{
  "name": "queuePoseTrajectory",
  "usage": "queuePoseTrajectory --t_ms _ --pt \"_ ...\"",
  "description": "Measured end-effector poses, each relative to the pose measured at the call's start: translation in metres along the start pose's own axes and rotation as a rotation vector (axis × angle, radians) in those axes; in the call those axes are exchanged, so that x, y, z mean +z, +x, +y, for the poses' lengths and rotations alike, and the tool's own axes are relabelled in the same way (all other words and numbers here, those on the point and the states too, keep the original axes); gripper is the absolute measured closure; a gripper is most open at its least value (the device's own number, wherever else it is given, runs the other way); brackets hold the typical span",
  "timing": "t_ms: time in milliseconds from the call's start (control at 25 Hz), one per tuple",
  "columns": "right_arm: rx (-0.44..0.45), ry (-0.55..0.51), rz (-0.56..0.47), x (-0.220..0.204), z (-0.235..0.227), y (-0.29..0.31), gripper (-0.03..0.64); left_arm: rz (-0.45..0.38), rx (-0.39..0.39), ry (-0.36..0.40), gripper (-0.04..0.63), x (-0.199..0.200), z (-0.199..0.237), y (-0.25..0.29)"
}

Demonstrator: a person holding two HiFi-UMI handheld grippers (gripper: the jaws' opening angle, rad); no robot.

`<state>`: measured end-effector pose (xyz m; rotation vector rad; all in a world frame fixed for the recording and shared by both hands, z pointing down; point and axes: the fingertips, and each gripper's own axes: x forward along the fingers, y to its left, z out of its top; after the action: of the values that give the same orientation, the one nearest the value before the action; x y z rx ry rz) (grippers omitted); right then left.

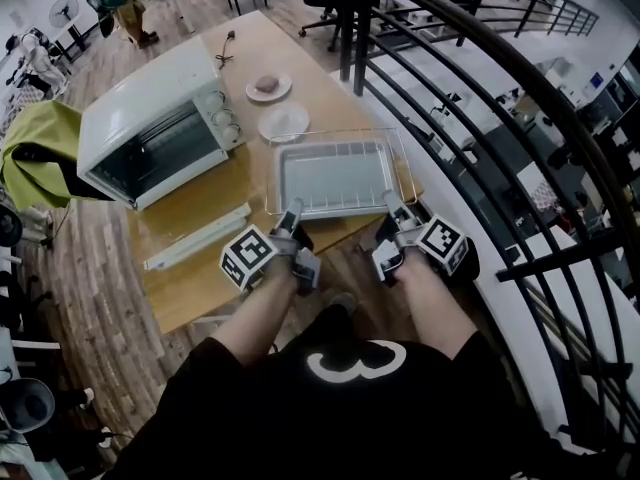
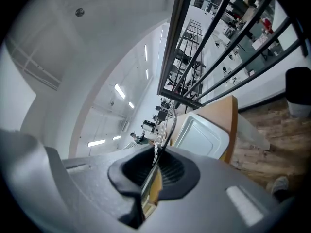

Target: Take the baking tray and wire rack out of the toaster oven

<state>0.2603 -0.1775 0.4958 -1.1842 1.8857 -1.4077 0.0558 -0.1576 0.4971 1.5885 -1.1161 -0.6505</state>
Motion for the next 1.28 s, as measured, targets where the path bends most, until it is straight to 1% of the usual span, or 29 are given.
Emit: queuePoseTrajectory --t_ms 320,520,680,800,920,1040,1120,1200,1280 --pt "-0.048 0.022 0.027 -0.009 -0.035 0.027 0.597 0.021 0.056 -0.027 0.561 0.006 0.038 0.019" --pt "-0.076 0.006 0.052 -0.016 -0.058 0.035 0.591 0.044 0.085 -0.036 0.560 0.001 0.061 0.027" --pt "-0.074 0.005 0.062 -0.018 -0.069 0.035 0.591 0.057 0.089 -0.040 0.560 -0.006 0.071 0.029" --pt "-0.070 -0.004 0.069 -0.018 -0.072 0.038 0.591 0.082 0.092 -0.042 0.560 -0.007 0.076 0.032" --pt "-0.054 -0.032 0.081 -0.019 -0.073 0.039 0.584 0.107 0.078 0.003 0.560 -0.009 0.076 0.032" --pt "-0.024 -0.094 0.110 -0.019 -0.071 0.039 0.582 0.149 0.056 0.067 0.555 -0.011 0.074 0.033" --pt "-0.007 -0.145 0.149 -0.021 -0.069 0.038 0.569 0.176 0.053 0.106 0.548 -0.011 0.074 0.032" --pt "0.004 -0.195 0.198 -0.025 -0.067 0.035 0.536 0.205 0.059 0.131 0.537 -0.012 0.075 0.030" --pt "0.008 -0.225 0.246 -0.030 -0.067 0.032 0.480 0.240 0.060 0.138 0.515 -0.012 0.076 0.029"
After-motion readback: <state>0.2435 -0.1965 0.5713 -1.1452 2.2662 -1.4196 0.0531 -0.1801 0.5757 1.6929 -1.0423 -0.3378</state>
